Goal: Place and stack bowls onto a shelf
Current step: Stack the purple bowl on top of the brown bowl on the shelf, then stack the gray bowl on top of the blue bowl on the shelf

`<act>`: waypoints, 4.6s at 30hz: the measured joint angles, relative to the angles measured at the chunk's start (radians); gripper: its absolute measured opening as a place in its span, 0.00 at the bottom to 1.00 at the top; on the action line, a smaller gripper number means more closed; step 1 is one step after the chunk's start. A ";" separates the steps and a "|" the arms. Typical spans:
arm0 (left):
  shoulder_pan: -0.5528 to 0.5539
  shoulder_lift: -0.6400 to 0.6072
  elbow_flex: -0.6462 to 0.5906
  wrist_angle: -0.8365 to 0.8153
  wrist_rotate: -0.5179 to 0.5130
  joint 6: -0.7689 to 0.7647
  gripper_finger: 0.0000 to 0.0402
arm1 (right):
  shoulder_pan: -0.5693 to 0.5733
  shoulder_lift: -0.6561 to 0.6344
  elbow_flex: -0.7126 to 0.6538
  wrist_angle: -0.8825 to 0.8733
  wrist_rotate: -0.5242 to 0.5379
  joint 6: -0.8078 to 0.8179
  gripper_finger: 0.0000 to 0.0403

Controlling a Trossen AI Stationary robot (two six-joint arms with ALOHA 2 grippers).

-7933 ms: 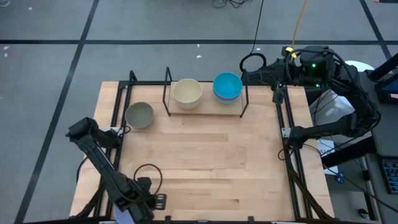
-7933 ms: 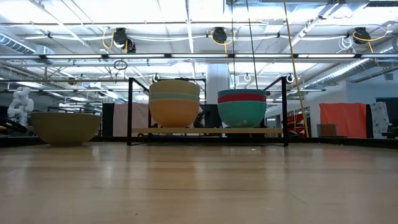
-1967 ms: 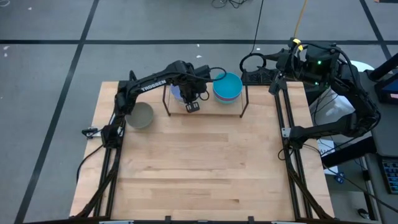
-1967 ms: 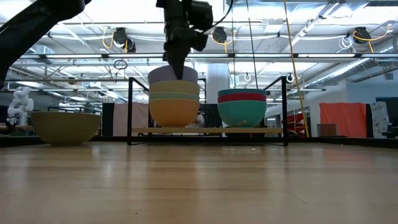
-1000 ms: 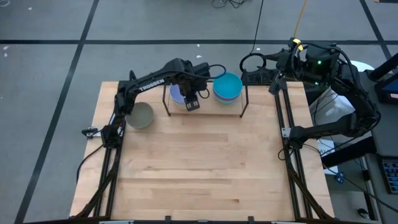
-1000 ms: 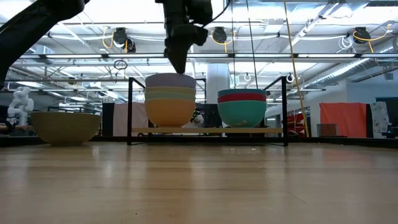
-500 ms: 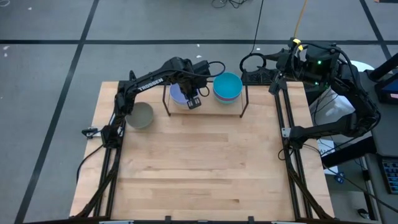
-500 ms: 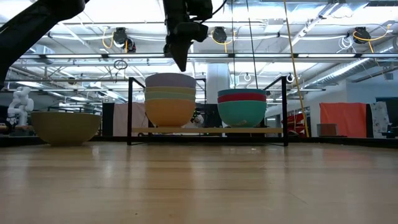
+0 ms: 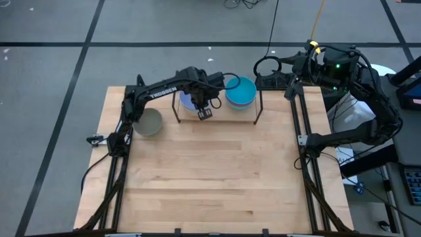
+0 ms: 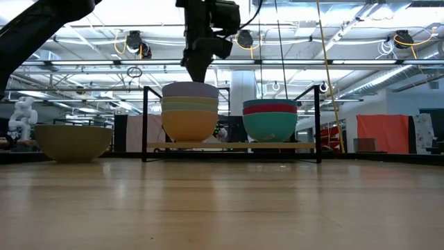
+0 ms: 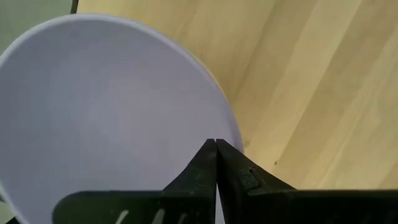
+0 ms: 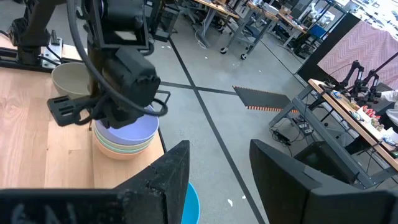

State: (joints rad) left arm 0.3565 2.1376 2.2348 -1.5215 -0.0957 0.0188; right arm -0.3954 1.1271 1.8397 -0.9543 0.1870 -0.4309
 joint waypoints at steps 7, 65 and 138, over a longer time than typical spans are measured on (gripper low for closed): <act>0.007 0.000 -0.012 0.041 -0.045 0.002 0.00 | 0.000 0.000 0.000 0.000 0.000 0.000 0.40; 0.012 -0.431 0.116 -0.050 -0.124 -0.285 0.04 | 0.021 0.005 0.000 -0.001 -0.110 -0.009 0.40; -0.058 -0.822 -1.243 0.147 0.100 -0.378 0.28 | 0.220 0.076 0.000 0.091 -0.102 -0.141 0.40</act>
State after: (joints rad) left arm 0.2985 1.3159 0.9920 -1.3747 0.0044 -0.3588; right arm -0.1749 1.2026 1.8397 -0.8637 0.0853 -0.5716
